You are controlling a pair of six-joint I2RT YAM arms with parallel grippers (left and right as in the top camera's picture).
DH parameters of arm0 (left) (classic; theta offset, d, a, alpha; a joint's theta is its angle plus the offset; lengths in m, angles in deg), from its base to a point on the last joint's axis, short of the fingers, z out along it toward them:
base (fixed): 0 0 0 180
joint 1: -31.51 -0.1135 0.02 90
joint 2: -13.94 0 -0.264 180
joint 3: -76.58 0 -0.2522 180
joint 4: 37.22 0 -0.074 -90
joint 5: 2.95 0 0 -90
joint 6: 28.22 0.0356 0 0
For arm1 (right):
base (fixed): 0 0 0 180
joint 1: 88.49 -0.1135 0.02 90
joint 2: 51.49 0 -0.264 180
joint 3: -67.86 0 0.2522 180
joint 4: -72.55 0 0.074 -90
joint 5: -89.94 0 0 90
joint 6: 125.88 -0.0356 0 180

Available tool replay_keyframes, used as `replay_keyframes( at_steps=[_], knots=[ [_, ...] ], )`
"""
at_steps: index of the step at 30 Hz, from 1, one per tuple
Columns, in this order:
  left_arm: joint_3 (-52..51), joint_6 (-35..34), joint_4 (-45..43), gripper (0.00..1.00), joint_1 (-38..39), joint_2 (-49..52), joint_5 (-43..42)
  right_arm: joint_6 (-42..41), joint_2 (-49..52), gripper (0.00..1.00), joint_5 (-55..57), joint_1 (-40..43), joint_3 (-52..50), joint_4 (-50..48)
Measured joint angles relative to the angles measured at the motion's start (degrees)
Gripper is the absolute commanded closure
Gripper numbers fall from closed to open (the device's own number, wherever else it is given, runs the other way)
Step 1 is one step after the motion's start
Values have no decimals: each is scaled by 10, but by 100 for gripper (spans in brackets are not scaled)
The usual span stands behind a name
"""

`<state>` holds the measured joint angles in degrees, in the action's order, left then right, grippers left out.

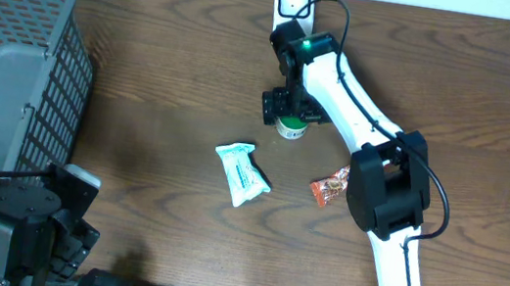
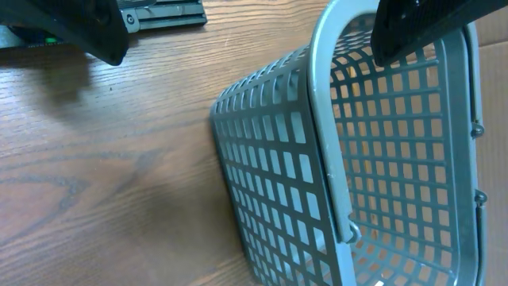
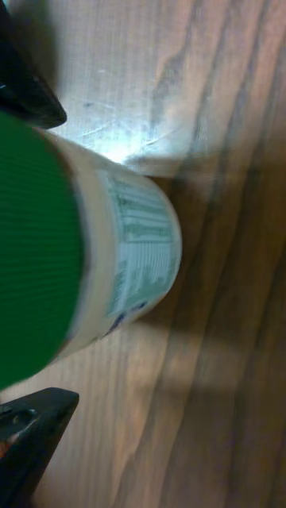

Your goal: Scan the item barcode

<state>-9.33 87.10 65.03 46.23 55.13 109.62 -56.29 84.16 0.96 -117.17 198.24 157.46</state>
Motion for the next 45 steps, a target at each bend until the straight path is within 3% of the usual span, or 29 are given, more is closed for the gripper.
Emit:
replay_keyframes(
  at_steps=[7, 14, 18, 20, 24, 33, 45],
  knots=[
    [0, 0, 0, 2, 0, 0, 0, -16, 0, 2, -12, 0, -31, -23],
    [0, 0, 0, 2, 0, 0, 0, -24, 0, 25, -13, 0, -34, -55],
    [0, 0, 0, 2, 0, 0, 0, -28, 0, 29, -13, 0, -43, -61],
    [0, 0, 0, 2, 0, 0, 0, -29, 0, 36, -13, 0, -44, -60],
    [0, 0, 0, 2, 0, 0, 0, -36, 0, 37, -13, 0, -44, -52],
    [0, 0, 0, 2, 0, 0, 0, -41, 2, 39, -38, 1, 11, 96],
    [0, 0, 0, 2, 0, 0, 0, 42, 2, 41, -222, 19, 55, 250]
  ],
)
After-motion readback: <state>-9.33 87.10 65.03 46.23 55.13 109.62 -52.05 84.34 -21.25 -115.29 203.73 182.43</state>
